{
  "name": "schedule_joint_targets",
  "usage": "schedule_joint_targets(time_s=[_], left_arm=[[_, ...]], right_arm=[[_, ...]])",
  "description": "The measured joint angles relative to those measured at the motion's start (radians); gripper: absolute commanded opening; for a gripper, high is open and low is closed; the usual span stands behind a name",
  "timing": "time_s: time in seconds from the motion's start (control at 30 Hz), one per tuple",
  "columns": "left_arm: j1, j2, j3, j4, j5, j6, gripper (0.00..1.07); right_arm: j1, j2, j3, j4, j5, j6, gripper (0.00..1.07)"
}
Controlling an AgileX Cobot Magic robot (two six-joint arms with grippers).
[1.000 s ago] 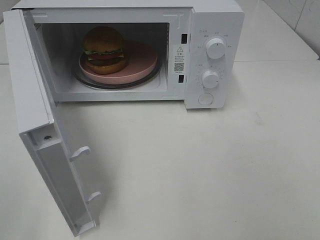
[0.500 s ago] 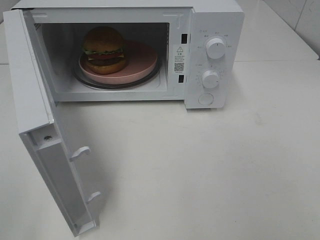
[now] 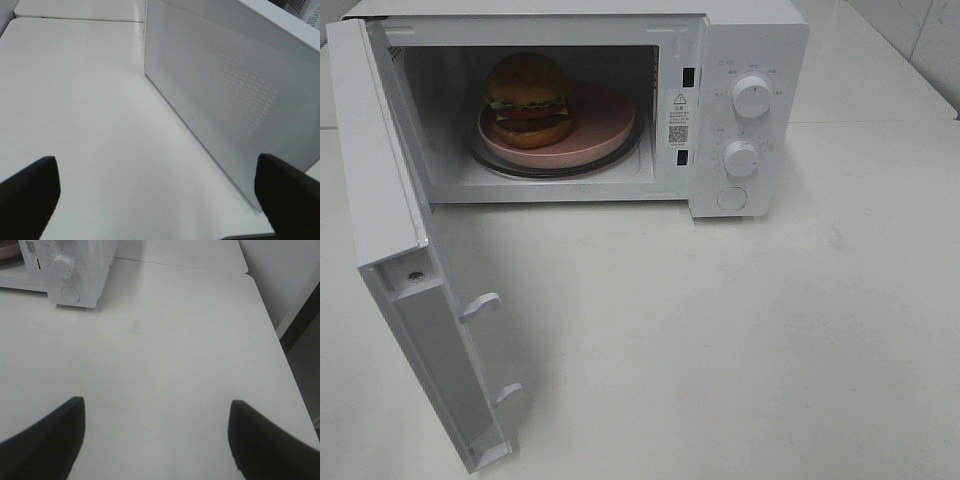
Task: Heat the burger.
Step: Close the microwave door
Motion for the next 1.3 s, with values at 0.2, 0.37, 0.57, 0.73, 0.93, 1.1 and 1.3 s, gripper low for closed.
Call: schedule_joint_targets(time_s=[0.2,0.37,0.57,0.73,0.93,1.1,1.3], left_arm=[[0.000,0.000,0.000,0.000,0.000,0.000,0.98],[0.000,0.000,0.000,0.000,0.000,0.000,0.98],[0.000,0.000,0.000,-0.004,0.000,0.000,0.98],[0.000,0.000,0.000,-0.008,0.000,0.000,0.98],[0.000,0.000,0.000,-0.008,0.000,-0.006,0.91],[0.000,0.000,-0.005,-0.008,-0.009,-0.007,0.71],[0.000,0.065,-0.026,-0.008,-0.125,-0.008,0.33]], right_arm=[[0.000,0.000,0.000,0.000,0.000,0.000,0.76],[0.000,0.000,0.000,0.000,0.000,0.000,0.76],[0.000,0.000,0.000,0.000,0.000,0.000,0.76],[0.000,0.000,0.000,0.000,0.000,0.000,0.76],[0.000,0.000,0.000,0.000,0.000,0.000,0.76],[0.000,0.000,0.000,0.000,0.000,0.000,0.76],[0.000,0.000,0.000,0.000,0.000,0.000,0.76]])
